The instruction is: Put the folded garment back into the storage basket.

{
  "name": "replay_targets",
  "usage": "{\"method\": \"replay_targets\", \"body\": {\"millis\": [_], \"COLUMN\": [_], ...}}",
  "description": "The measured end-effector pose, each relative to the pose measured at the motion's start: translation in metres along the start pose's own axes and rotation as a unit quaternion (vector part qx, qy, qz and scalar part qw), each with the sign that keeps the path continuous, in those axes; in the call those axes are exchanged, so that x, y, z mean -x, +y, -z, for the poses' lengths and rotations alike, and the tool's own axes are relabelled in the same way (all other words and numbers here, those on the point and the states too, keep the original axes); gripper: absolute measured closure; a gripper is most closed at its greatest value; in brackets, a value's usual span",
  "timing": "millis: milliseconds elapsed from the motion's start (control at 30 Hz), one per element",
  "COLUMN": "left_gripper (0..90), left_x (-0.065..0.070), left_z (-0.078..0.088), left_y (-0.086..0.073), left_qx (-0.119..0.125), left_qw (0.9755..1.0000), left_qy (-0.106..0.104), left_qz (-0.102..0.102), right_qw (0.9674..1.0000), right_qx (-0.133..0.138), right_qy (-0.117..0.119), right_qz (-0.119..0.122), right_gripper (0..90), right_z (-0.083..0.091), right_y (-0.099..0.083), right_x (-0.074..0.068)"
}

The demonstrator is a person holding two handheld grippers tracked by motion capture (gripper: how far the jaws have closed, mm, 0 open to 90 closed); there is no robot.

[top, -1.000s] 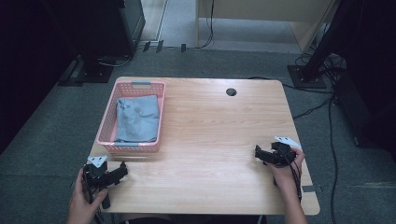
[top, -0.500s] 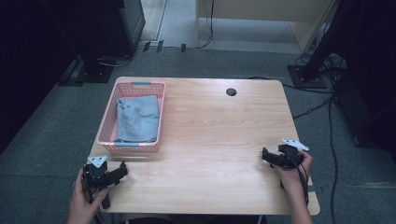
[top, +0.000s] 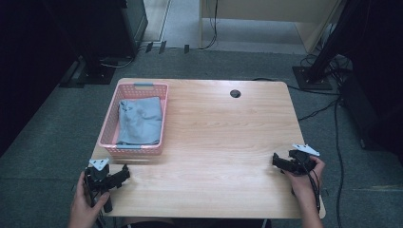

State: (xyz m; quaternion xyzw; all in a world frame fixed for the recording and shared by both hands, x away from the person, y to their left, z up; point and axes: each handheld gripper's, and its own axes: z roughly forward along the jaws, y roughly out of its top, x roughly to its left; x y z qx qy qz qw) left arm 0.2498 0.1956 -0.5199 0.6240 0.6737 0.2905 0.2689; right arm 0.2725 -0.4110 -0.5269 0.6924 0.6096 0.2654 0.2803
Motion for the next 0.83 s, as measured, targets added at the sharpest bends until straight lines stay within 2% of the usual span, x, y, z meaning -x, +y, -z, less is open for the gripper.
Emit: {"method": "replay_targets", "body": {"millis": [833], "left_gripper": [8.3], "left_x": [0.0], "left_z": [0.0], "left_y": [0.0], "left_qx": [0.0], "left_qw": [1.0], "left_qy": [0.0], "left_qz": [0.0], "right_qw": [1.0], "right_qx": [0.0], "right_qy": [-0.006], "right_qz": [-0.005], "right_gripper": [0.0], "right_z": [0.0044], "right_y": [-0.0042], "right_x": [0.0058]}}
